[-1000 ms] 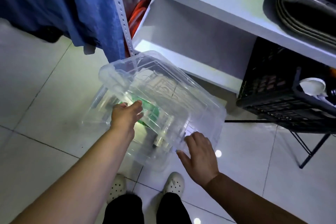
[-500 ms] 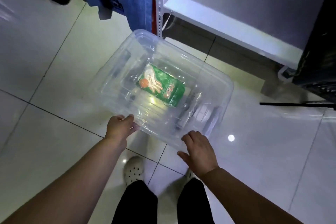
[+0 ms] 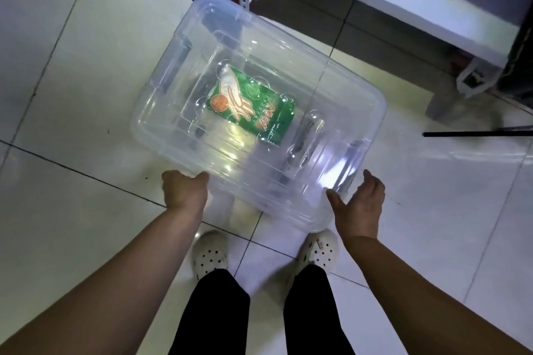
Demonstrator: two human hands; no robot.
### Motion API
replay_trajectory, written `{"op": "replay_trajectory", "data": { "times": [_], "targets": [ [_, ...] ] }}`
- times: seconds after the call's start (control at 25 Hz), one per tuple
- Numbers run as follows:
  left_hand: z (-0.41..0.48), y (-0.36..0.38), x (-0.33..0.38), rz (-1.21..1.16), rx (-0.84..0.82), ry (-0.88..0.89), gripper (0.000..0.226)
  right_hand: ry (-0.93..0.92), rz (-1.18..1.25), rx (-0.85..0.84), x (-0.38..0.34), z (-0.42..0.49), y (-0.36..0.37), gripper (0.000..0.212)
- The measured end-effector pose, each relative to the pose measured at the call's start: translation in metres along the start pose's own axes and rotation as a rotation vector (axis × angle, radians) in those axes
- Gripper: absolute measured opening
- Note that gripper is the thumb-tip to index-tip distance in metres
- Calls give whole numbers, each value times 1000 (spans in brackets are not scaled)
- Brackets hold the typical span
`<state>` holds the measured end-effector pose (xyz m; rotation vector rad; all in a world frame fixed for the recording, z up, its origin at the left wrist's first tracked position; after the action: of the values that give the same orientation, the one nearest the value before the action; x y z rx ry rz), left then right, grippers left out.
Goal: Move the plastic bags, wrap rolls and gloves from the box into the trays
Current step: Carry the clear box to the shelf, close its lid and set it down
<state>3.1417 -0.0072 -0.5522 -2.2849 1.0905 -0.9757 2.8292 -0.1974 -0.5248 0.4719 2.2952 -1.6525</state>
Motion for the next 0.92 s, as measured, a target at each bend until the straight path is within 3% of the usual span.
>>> {"op": "replay_trajectory", "data": {
  "times": [0.04, 0.12, 0.2, 0.24, 0.36, 0.52, 0.68, 0.92],
  "targets": [
    [-4, -4, 11, 135, 71, 135, 60, 63, 53, -32, 7, 1, 4, 81],
    [-30, 0, 52, 371, 144, 563, 79, 200, 174, -71, 18, 2, 8, 80],
    [-61, 39, 72, 648, -15, 913, 88, 333, 296, -95, 27, 8, 9, 75],
    [-71, 62, 70, 796, -116, 999, 93, 395, 358, -118, 30, 13, 11, 73],
    [-77, 103, 54, 1069, -286, 1009, 105, 582, 502, -247, 39, 29, 23, 76],
    [-74, 112, 46, 1119, -280, 962, 107, 677, 618, -332, 45, 37, 31, 76],
    [-76, 115, 48, 1155, -230, 985, 105, 504, 473, -167, 37, 45, 15, 41],
    [-76, 114, 47, 1134, -190, 1025, 104, 338, 143, 32, 17, 47, 2, 24]
  ]
}}
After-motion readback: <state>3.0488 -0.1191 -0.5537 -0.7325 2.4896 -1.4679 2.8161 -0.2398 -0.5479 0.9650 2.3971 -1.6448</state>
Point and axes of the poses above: each hand's wrist, its own z-axis towards the middle knuckle, its own y-axis out of the palm, x = y × z, the point moved 9 cm from there along z, towards the middle knuckle, and after that the axes turned 6 degrees about x, right-handed, at the moved point
